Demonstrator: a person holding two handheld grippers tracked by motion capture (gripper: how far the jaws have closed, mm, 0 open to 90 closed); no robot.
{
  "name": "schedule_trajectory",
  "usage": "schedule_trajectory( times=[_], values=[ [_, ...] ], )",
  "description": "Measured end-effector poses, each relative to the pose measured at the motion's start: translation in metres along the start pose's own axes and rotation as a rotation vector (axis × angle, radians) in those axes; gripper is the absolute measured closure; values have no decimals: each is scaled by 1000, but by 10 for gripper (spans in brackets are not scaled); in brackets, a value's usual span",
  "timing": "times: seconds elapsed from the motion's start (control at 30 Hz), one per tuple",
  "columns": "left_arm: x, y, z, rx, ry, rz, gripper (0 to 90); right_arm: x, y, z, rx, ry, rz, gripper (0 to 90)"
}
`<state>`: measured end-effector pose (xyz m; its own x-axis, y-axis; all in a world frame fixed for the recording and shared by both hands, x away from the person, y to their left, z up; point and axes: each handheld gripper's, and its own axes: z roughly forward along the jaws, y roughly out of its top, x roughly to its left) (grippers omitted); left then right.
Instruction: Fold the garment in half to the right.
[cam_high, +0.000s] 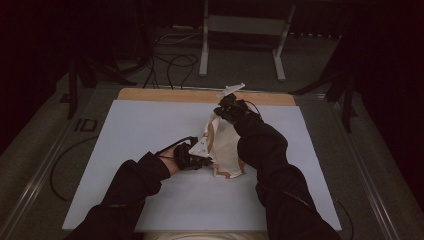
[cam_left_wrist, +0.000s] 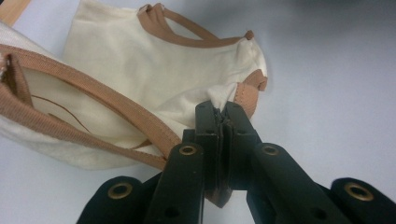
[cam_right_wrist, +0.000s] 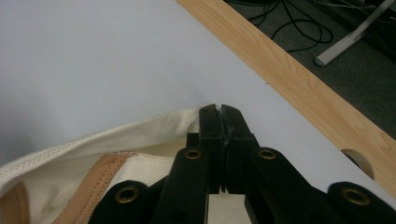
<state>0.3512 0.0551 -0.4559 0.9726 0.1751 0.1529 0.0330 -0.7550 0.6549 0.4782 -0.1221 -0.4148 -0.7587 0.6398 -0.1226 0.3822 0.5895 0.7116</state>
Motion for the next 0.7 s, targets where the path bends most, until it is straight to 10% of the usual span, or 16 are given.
schedule_trajectory(
  times=[0.7],
  values=[
    [0,17,12,6,-23,16,867,-17,-22,-18,-9,-26,42,890]
  ],
)
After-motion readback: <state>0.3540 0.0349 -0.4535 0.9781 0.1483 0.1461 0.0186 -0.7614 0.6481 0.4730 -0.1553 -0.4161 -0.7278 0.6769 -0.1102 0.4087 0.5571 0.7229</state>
